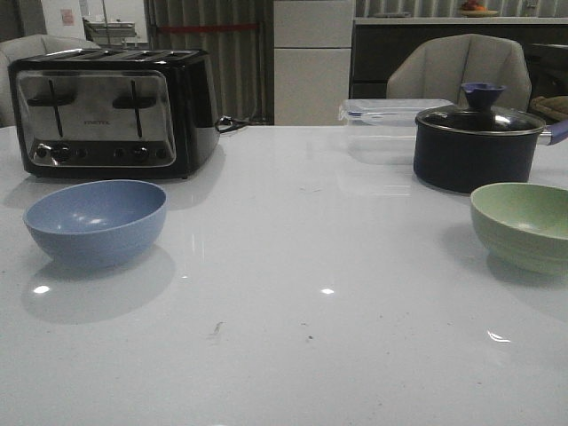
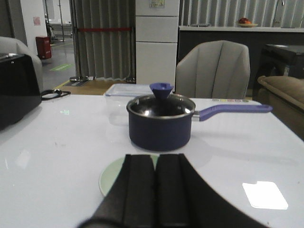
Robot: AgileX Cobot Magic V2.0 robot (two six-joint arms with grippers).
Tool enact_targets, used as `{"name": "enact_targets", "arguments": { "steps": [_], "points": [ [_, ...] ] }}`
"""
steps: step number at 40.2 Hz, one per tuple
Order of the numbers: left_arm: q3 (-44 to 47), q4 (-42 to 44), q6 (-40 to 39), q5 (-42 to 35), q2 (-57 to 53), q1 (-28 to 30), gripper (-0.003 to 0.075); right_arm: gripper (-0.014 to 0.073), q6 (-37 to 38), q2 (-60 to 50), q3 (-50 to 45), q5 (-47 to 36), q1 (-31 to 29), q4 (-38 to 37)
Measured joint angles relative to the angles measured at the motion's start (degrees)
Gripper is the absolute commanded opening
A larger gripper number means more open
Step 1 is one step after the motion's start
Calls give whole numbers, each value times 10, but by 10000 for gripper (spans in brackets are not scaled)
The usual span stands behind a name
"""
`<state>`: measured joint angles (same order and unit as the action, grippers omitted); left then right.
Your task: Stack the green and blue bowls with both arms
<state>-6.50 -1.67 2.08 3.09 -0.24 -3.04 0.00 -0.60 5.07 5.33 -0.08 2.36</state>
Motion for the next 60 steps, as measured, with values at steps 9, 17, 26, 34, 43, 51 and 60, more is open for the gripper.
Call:
{"name": "enact_targets", "arguments": {
  "steps": [9,17,26,34,43,51,60],
  "points": [
    [-145,0,0,84,29,0,93,52,0,34,154,97,0,-2],
    [-261,0,0,189,132,0,93,52,0,128,268,202,0,-5],
    [-291,0,0,260,240,0,93,52,0,225,304,278,0,-7],
    [-283,0,0,274,301,0,93,52,0,302,304,317,0,-8],
    [-281,0,0,278,353,0,93,54,0,374,304,326,0,-9],
    [-281,0,0,279,391,0,258,281,0,429,304,326,0,-9],
    [-281,0,0,279,412,0,517,573,0,497,304,316,0,-9]
  ]
}}
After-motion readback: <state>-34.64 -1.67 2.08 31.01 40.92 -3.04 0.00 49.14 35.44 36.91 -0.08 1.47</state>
